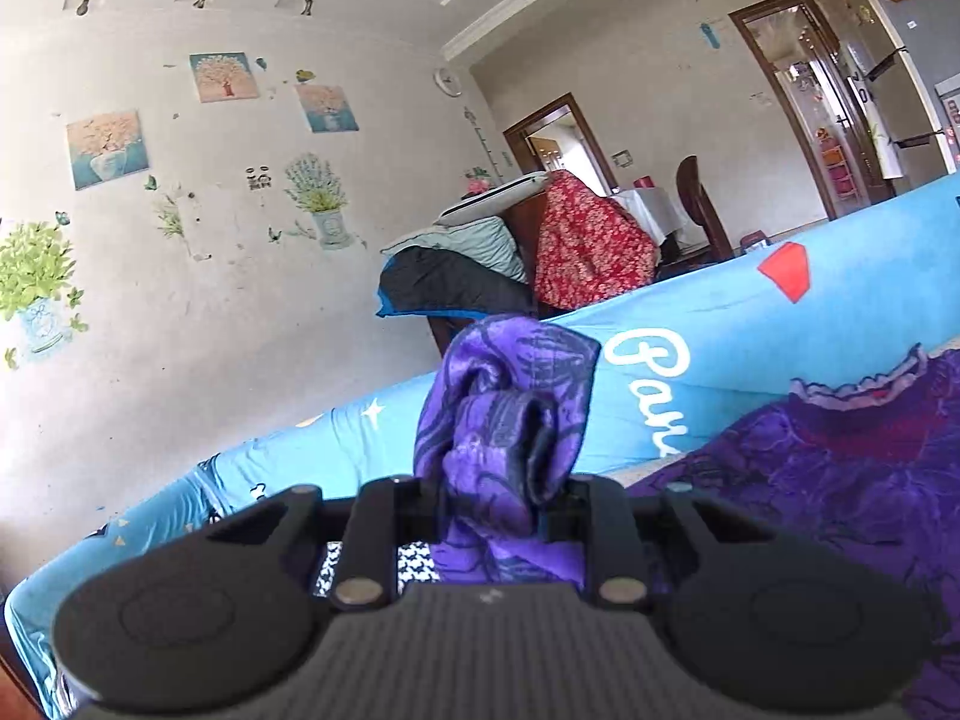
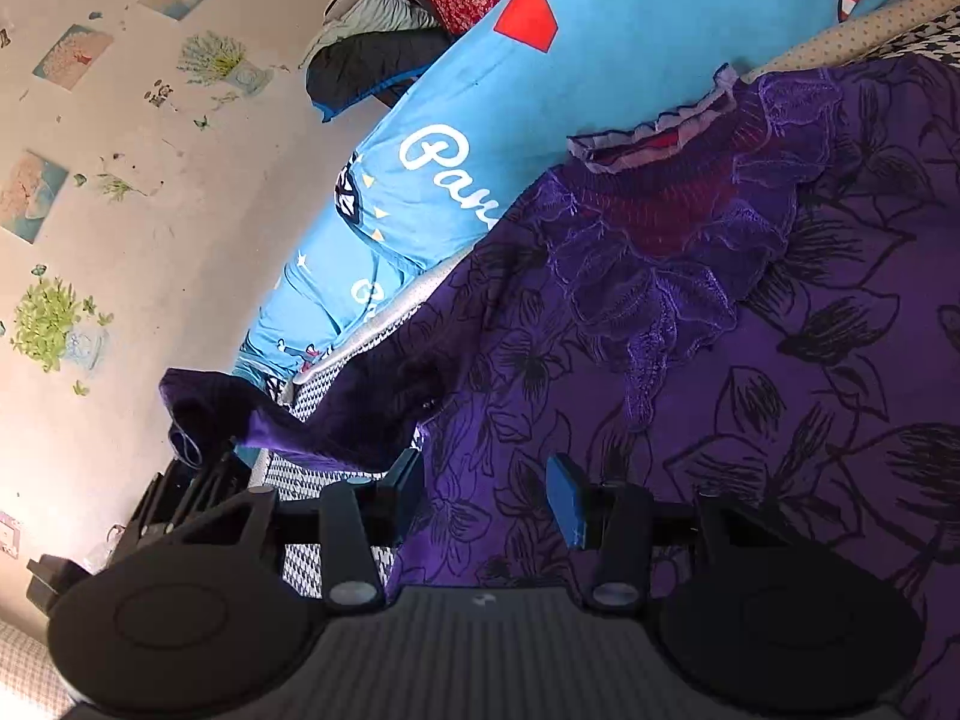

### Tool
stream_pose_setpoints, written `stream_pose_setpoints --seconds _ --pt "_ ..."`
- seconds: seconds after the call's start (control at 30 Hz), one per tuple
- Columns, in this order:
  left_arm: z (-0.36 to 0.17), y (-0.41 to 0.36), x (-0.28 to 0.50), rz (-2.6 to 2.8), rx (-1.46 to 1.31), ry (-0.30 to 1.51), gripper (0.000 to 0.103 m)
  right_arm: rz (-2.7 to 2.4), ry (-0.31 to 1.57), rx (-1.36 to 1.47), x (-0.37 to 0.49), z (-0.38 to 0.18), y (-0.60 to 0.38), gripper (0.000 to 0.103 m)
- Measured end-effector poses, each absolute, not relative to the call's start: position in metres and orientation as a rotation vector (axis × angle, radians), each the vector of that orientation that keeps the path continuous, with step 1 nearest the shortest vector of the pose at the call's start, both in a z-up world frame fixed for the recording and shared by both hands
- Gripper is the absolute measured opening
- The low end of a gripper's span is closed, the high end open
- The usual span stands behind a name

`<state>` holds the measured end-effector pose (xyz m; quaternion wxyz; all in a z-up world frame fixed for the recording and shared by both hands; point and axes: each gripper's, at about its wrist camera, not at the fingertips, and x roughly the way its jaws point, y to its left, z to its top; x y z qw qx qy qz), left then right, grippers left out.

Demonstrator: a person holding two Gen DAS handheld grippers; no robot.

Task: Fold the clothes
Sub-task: 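Grasp the purple sleeve with the left gripper near the right gripper, then lift the held sleeve with the left gripper and pull it outward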

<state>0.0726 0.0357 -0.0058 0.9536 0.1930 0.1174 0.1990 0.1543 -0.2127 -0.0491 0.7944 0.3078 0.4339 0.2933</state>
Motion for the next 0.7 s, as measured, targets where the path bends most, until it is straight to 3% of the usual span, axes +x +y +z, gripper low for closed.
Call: stream_pose_setpoints --seconds 0.7 --pt "-0.014 0.174 0.113 0.693 0.357 0.335 0.023 0.644 0.98 0.47 0.143 -0.07 -0.18 0.045"
